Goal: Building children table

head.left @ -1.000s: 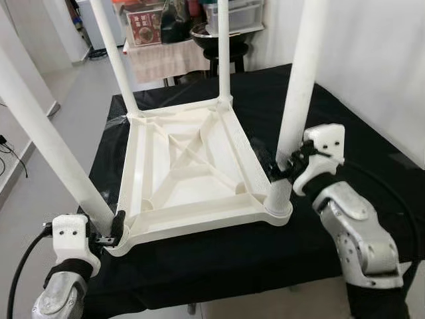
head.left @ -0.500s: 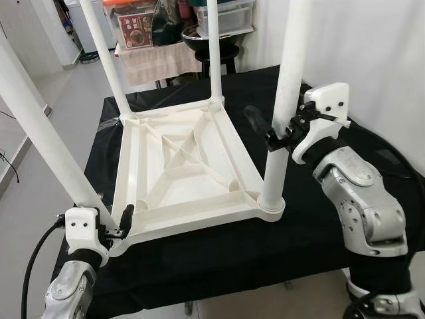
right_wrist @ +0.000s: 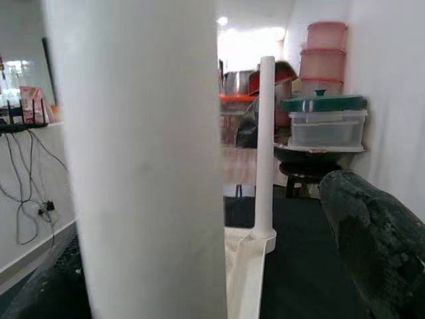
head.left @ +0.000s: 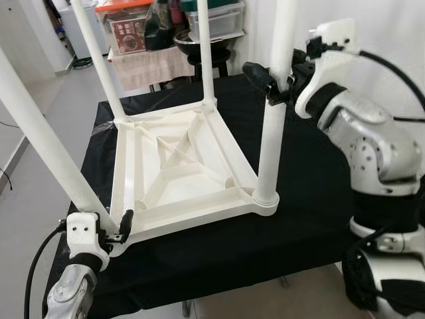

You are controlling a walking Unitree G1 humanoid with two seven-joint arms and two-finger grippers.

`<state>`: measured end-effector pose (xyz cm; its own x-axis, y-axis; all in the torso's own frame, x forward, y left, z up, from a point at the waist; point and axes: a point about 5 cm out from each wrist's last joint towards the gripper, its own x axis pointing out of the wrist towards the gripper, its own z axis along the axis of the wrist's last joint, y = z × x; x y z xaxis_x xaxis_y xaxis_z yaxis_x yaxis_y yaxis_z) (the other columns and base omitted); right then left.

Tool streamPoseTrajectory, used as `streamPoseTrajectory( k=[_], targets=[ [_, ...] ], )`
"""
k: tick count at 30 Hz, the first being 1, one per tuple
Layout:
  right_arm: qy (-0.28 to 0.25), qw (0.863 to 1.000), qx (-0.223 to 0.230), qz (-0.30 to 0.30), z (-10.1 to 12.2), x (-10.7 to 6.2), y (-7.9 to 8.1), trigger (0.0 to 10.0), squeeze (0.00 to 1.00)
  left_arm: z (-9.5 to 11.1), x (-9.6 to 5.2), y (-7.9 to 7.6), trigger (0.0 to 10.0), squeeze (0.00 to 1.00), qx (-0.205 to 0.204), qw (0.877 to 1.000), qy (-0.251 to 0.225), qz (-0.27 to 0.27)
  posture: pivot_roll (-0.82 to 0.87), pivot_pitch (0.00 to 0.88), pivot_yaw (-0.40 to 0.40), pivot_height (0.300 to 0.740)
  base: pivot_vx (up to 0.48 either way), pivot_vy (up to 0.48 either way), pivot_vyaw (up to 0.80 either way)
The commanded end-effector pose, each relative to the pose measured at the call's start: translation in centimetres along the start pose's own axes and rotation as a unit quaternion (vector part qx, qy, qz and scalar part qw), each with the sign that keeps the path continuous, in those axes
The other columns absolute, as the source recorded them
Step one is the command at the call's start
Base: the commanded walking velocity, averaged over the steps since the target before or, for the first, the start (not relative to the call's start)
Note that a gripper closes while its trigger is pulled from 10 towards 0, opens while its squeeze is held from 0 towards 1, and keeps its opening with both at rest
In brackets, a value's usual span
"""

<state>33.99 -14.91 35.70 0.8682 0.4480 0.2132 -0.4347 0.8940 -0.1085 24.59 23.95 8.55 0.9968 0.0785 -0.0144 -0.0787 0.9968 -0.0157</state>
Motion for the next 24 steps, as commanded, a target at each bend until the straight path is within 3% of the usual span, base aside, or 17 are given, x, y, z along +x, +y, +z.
streamPoseTrajectory(
  k=[1,8,10,12,13,14,24],
  targets=[
    [0.026,0.999,0.019,0.018,-0.05,0.46,0.43,10.0,0.00,-0.13,-0.23,1.29,10.0,0.00,0.008,1.000,0.000,0.024,-0.15,0.011,0.074,0.740,0.000,0.000,0.00],
    [0.059,0.997,0.038,0.025,0.12,0.67,0.32,10.0,0.00,0.07,0.05,1.38,10.0,0.00,0.007,1.000,-0.009,0.027,-0.15,0.011,0.072,0.740,0.000,0.000,0.00],
    [0.068,0.997,0.038,0.027,0.13,0.68,0.28,10.0,0.00,0.04,0.09,1.35,9.5,0.00,0.003,1.000,-0.012,0.027,-0.15,0.014,0.072,0.740,0.000,0.000,0.00],
    [0.073,0.996,0.038,0.029,0.21,0.68,0.24,10.0,0.00,-0.01,0.12,1.30,1.4,0.00,0.000,1.000,-0.013,0.025,-0.15,0.012,0.072,0.740,0.000,0.000,0.00],
    [0.073,0.996,0.038,0.029,0.21,0.68,0.24,10.0,0.00,-0.01,0.12,1.30,1.4,0.00,0.000,1.000,-0.013,0.025,-0.15,0.012,0.072,0.740,0.000,0.000,0.00],
    [0.077,0.996,0.037,0.029,0.31,0.65,0.20,0.0,0.00,-0.03,0.18,1.23,0.0,0.00,-0.004,1.000,-0.015,0.024,-0.15,0.016,0.070,0.740,0.000,0.000,0.00],
    [0.092,0.995,0.040,0.025,0.15,0.41,0.09,0.0,0.00,-0.24,0.19,1.20,0.0,0.00,-0.017,0.999,-0.015,0.028,-0.16,0.017,0.071,0.740,0.000,0.000,0.00]
  ],
)
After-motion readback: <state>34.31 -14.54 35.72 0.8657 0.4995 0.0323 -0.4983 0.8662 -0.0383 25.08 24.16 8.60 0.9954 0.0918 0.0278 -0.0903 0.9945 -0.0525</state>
